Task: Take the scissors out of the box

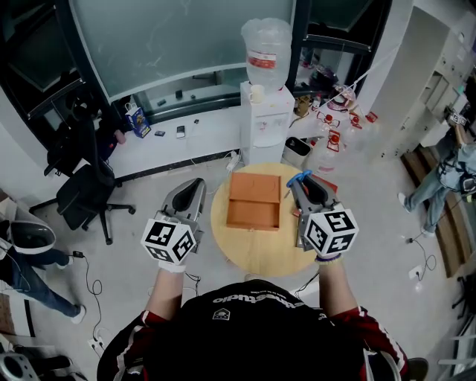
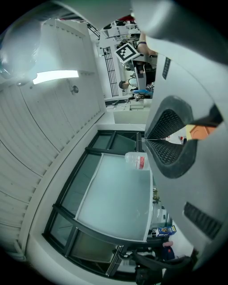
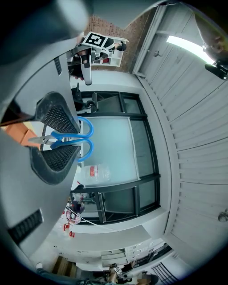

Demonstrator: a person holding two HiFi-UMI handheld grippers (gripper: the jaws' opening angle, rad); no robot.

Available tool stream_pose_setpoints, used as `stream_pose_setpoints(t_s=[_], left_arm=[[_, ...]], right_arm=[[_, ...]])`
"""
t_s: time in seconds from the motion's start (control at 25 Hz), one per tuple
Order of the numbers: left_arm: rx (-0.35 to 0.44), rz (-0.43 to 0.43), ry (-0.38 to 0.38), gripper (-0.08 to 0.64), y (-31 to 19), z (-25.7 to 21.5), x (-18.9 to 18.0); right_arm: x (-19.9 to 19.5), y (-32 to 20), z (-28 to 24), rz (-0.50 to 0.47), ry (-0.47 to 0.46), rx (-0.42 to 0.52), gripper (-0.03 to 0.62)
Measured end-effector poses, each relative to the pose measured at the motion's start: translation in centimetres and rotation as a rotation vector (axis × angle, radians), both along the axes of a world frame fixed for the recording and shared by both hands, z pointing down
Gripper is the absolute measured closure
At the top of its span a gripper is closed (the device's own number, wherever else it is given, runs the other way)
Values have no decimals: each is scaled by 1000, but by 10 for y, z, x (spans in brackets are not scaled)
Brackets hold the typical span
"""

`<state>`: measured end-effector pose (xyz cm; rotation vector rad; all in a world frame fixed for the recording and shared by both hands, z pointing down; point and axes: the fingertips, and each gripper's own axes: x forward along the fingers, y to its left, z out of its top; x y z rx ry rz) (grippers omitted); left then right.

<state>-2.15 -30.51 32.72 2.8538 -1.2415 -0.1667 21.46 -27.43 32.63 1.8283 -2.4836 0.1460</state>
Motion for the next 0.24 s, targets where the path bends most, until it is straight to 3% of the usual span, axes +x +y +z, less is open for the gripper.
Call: stream_pose_setpoints(t_s=[0.24], left_arm=[[10, 7, -4, 538, 1, -3, 1]], right_arm=[[-1, 1, -2, -1, 1, 7, 479]])
